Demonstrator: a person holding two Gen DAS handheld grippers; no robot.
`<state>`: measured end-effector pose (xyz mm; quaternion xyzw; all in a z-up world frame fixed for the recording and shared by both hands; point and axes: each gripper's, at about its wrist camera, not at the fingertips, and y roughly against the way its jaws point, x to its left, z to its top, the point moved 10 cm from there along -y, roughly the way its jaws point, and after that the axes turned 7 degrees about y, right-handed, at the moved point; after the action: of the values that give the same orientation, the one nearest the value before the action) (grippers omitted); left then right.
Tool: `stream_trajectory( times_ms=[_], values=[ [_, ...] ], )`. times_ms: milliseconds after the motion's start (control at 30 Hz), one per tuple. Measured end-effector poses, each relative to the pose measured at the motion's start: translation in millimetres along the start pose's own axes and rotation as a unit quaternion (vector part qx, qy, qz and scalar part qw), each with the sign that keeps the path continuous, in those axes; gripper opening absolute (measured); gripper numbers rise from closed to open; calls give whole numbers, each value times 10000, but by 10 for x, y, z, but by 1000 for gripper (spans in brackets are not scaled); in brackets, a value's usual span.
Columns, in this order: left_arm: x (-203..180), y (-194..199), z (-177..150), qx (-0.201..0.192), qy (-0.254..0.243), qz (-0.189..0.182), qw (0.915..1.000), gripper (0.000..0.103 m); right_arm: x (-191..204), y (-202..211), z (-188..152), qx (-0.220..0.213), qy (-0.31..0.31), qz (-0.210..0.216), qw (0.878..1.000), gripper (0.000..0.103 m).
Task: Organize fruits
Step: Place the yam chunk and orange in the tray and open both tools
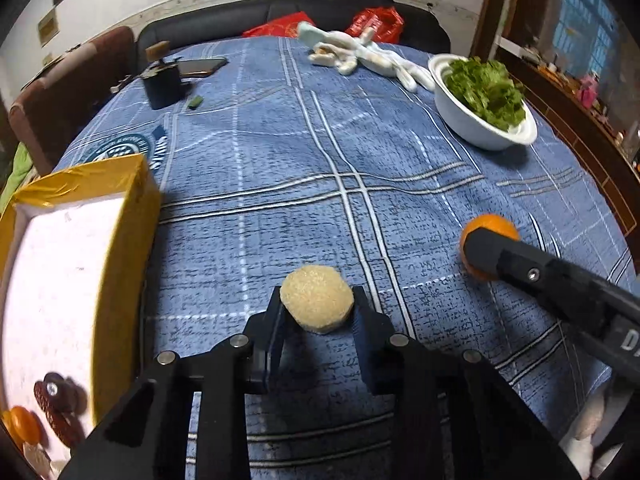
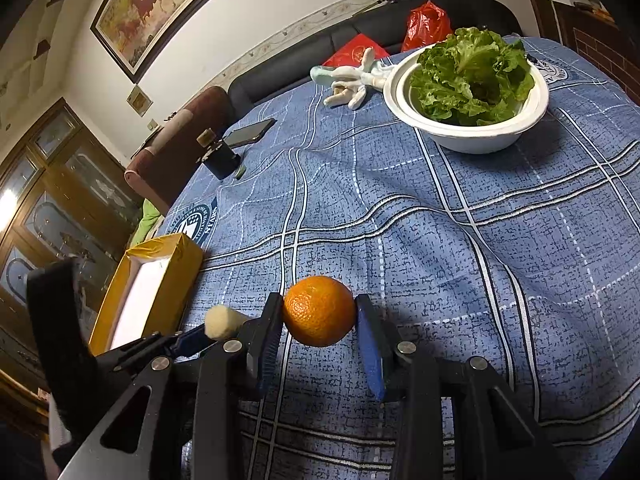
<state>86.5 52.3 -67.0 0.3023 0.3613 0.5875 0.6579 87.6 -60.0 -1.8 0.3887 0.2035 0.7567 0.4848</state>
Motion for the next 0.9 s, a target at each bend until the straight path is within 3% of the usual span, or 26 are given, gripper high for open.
stream_trajectory(
  times_ms=[300, 400, 567, 767, 900],
  values=[
    [242, 545, -31, -362, 525, -314, 9975, 30, 30, -35, -5, 14, 65, 14, 10000, 40],
    [598, 807, -46, -535, 836, -242, 9948, 30, 99, -34, -20, -13, 162, 70, 9998, 40],
    [1461, 1159, -141, -782, 1398, 213, 9869, 30, 349, -21, -105, -33, 638, -74, 9979, 40],
    [2374, 1342, -356, -785, 2006, 621, 9745, 30, 1003, -28, -305, 141, 1032, 299, 9941, 40],
    [2615, 1307, -443, -722, 2142, 670, 9718, 30, 1659, -127, -507, 408, 1494, 667, 9857, 41]
  ],
)
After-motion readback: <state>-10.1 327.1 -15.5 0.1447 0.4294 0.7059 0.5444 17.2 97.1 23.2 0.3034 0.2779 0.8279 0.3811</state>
